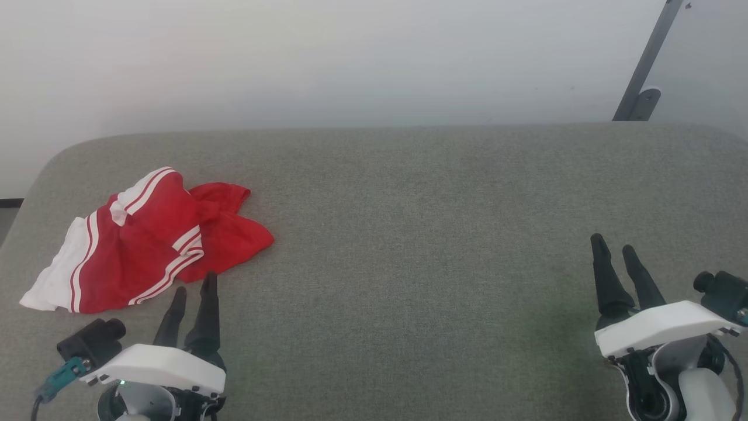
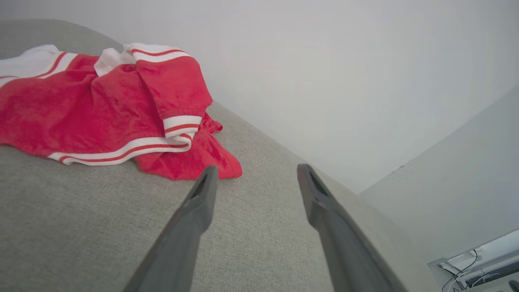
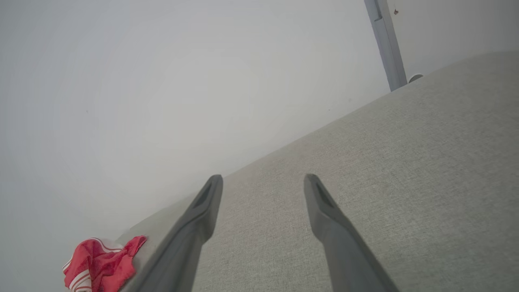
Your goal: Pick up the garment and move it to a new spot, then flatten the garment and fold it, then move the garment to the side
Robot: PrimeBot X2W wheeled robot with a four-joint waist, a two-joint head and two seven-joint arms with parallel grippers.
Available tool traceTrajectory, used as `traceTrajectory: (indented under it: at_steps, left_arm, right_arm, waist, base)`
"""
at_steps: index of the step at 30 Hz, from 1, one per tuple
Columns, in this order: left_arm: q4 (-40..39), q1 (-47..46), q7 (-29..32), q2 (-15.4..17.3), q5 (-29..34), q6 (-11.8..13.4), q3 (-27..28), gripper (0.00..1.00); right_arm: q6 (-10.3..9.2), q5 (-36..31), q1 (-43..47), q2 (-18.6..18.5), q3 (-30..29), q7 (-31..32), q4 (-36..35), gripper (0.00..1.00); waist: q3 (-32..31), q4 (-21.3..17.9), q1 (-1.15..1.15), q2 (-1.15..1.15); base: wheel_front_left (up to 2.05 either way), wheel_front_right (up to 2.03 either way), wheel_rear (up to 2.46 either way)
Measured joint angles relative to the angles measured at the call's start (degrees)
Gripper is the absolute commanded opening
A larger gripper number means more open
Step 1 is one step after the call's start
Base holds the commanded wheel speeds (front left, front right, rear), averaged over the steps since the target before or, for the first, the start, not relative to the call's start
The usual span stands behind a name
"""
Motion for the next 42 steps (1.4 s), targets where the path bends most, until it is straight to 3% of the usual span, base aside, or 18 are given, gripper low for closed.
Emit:
traceTrajectory:
  at_steps: [12, 42]
  left_arm:
    - [0.33, 0.19, -2.2, 1.3, 9.07, 1.58, -2.01, 1.0]
    - [0.9, 0.59, -6.53, 1.92, 24.48, 0.97, -2.04, 1.0]
  right_arm:
    - [0.0, -10.74, -0.95, -0.09, -0.56, -2.07, 0.33, 1.0]
    - [0.01, -30.18, -0.99, 0.19, -3.46, -6.44, -0.16, 1.0]
  waist:
    - [0.05, 0.02, 0.0, 0.0]
    - [-0.09, -0.16, 0.0, 0.0]
  base:
    - [0.0, 0.0, 0.0]
    - [0.0, 0.0, 0.0]
